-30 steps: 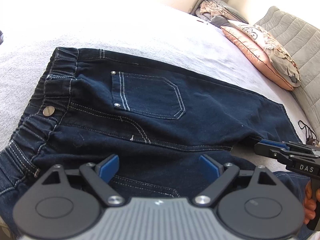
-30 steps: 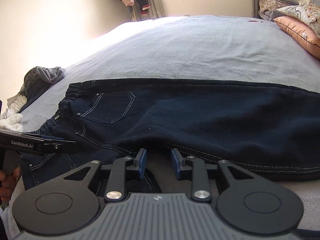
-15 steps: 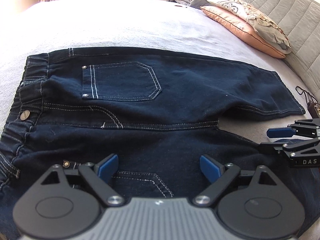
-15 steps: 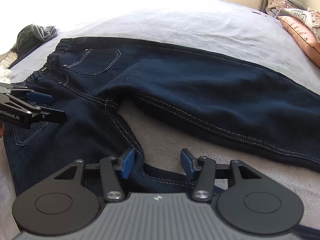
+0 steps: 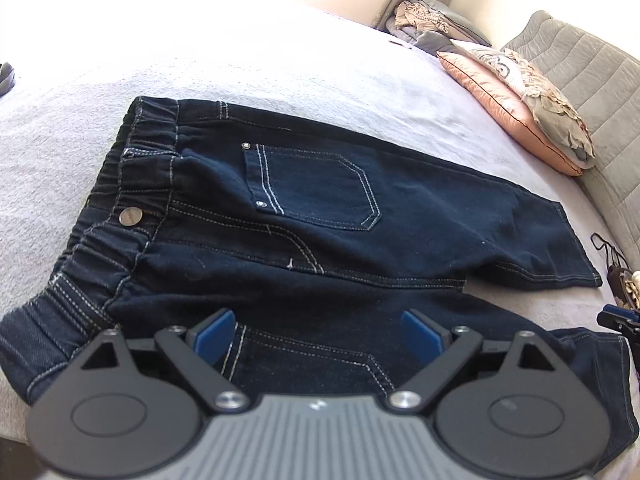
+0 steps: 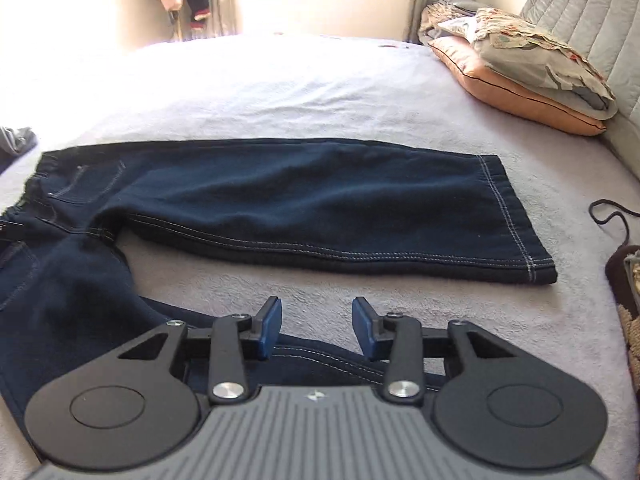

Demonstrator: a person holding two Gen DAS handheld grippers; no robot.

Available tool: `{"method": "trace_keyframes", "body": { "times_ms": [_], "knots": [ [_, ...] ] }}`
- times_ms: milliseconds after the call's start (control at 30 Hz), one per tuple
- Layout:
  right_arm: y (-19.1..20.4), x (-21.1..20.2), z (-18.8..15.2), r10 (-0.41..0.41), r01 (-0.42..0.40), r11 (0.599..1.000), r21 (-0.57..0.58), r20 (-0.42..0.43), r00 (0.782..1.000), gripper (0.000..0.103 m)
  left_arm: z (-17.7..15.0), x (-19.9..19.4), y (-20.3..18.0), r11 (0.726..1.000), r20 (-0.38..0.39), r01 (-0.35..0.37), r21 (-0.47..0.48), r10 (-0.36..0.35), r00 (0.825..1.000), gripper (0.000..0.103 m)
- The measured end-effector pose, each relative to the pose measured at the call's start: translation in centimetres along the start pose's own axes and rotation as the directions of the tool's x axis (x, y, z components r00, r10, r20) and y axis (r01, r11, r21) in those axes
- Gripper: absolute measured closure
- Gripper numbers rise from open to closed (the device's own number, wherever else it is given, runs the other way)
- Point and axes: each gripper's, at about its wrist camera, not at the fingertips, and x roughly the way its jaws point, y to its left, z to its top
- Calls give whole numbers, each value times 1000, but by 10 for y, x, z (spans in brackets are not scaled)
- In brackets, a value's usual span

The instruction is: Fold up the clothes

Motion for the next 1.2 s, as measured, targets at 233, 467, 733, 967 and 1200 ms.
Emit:
{"method": "trace_keyframes", "body": {
  "times_ms": [233, 467, 733, 967, 1200],
  "knots": [
    [-12, 25, -27, -70, 55, 994, -91, -168, 983, 58, -13, 7, -9, 994, -24, -56, 95, 58, 998, 8],
    [-61, 11, -48, -358, 357, 933, -35, -165, 919, 37, -10, 6, 3, 991, -30, -76, 107, 79, 996, 7],
    [-140, -32, -62, -422, 450, 817, 361, -158, 893, 36, -3, -9, -8, 990, 26, -45, 133, 42, 999, 5],
    [-144, -19, -75, -275, 297, 886, 357, -112, 955, 47, -1, 3, -18, 990, 13, -46, 135, 45, 999, 4],
    [-129, -88, -67, -381, 313, 827, 466, 56, 923, 91, -9, -4, -34, 985, 67, 33, 170, -45, 997, 4]
  ]
}}
